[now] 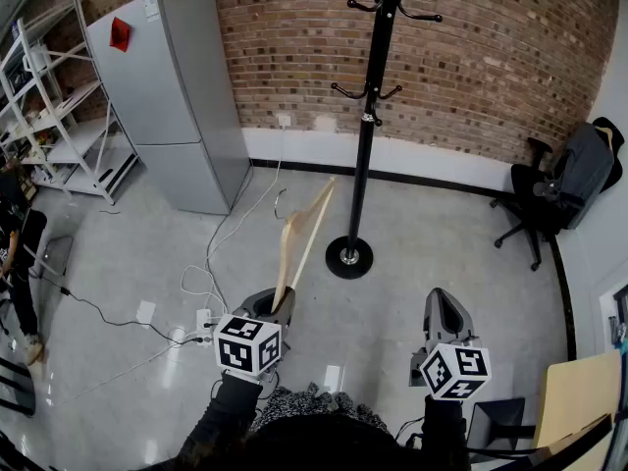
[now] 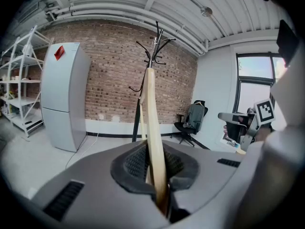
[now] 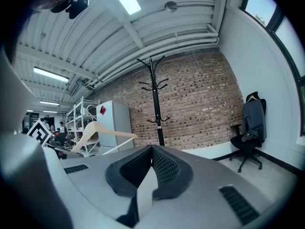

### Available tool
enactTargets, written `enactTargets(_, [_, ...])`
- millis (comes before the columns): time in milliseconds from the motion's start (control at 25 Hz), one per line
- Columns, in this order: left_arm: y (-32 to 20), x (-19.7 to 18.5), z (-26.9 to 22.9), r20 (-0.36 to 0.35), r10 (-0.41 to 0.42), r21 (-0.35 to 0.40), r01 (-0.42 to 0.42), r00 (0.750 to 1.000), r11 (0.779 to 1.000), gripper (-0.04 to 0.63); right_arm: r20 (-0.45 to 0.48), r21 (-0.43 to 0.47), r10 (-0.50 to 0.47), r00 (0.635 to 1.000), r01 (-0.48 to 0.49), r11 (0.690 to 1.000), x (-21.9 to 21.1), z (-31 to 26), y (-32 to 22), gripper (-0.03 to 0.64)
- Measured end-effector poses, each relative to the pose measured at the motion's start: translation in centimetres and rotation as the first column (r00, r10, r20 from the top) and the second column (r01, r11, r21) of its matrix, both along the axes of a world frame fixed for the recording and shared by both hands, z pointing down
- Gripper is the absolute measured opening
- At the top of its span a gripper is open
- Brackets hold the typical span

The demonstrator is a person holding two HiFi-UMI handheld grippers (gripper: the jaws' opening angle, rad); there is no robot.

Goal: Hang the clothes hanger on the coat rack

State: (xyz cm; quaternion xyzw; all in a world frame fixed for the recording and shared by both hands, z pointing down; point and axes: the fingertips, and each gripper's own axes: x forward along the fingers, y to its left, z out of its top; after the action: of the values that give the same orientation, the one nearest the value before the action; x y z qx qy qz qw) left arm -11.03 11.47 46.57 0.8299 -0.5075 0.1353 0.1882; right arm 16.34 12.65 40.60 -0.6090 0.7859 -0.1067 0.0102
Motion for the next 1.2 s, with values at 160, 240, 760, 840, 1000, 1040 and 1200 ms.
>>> enactTargets(160, [-0.3, 0.8, 0.0, -0.005, 0.034, 0.005, -0.034, 0.999, 0.999, 0.018, 0.005, 0.001, 0.007, 1.000, -0.007, 1.000, 0.2, 0.1, -0.4, 0.009])
enactTargets(240, [-0.8, 1.0, 0.1, -0.006, 0.042, 0.006, -0.042, 0.999, 0.999, 0.018, 0.004, -0.002, 0.008, 1.000, -0.008, 1.000, 0.2, 0.2, -0.7, 0.009])
enactTargets(760, [-8.8, 2.4, 2.1, -0.010, 0.154, -0.014, -0.154, 0.988, 0.988, 0.018, -0.022, -0.007, 0.085, 0.996, -0.085, 0.996, 0.5, 0.7, -7.0, 0.009])
enactTargets(840, [-10.5, 2.8, 2.2, -0.003, 0.182, -0.016, -0.182, 0.983, 0.983, 0.018, -0.024, -0.008, 0.097, 0.995, -0.097, 0.995, 0.5, 0.5, -8.6, 0.009])
enactTargets(1000, [-14.0, 3.1, 2.5, 0.011, 0.226, -0.019, -0.226, 0.974, 0.974, 0.018, -0.025, -0.010, 0.119, 0.993, -0.119, 0.993, 0.2, 0.5, -11.7, 0.009])
enactTargets(1040, [-14.8, 3.2, 2.5, 0.012, 0.236, -0.019, -0.235, 0.972, 0.972, 0.018, -0.025, -0.011, 0.124, 0.992, -0.125, 0.992, 0.2, 0.5, -12.4, 0.009])
enactTargets(1200, [-18.0, 3.7, 2.9, 0.018, 0.279, -0.026, -0.279, 0.960, 0.960, 0.018, -0.024, -0.014, 0.148, 0.989, -0.148, 0.989, 0.4, 0.6, -15.2, 0.009])
